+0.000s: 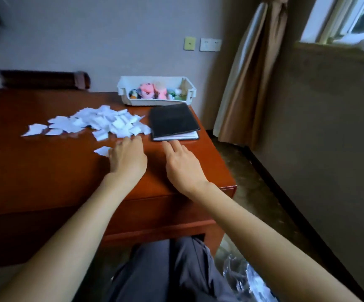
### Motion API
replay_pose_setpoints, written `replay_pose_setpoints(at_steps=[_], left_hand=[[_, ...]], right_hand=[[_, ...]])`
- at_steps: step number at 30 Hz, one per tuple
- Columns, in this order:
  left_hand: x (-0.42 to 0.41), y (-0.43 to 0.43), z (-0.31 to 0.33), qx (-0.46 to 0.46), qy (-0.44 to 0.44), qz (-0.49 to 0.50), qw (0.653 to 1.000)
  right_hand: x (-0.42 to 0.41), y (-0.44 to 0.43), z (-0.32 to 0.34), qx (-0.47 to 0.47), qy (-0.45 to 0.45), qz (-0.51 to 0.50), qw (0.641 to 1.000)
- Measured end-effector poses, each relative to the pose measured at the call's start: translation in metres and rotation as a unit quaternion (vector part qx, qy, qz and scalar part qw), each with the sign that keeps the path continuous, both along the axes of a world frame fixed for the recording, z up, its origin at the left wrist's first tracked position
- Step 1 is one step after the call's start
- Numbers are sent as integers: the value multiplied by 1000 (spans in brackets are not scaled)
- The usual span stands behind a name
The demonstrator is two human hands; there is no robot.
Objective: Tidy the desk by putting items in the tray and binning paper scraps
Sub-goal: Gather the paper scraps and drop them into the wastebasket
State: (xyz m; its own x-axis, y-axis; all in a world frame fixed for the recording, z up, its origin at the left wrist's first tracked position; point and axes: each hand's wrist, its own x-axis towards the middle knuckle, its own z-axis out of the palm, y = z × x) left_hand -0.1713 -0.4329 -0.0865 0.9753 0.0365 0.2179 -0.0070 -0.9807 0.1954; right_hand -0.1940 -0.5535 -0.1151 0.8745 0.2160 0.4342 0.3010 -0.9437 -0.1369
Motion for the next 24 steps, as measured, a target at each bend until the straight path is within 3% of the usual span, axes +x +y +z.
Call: replay_pose_setpoints(at_steps=[5, 9, 15, 18, 24], left_hand=[[10, 61, -18, -21, 1, 67, 998], [35, 81, -28, -34, -2, 28, 999], [81, 91, -34, -30, 55, -19, 998], [90, 95, -33, -24, 100, -29, 994], [63, 101, -30, 23, 36, 0, 999]], right_hand=[[37, 63, -5, 0, 18, 95, 995], [86, 80, -11, -46, 68, 50, 995], [123, 85, -13, 2, 189, 13, 982], [115, 83, -9, 10, 178, 40, 983], [88, 78, -2, 37, 161, 70, 984]])
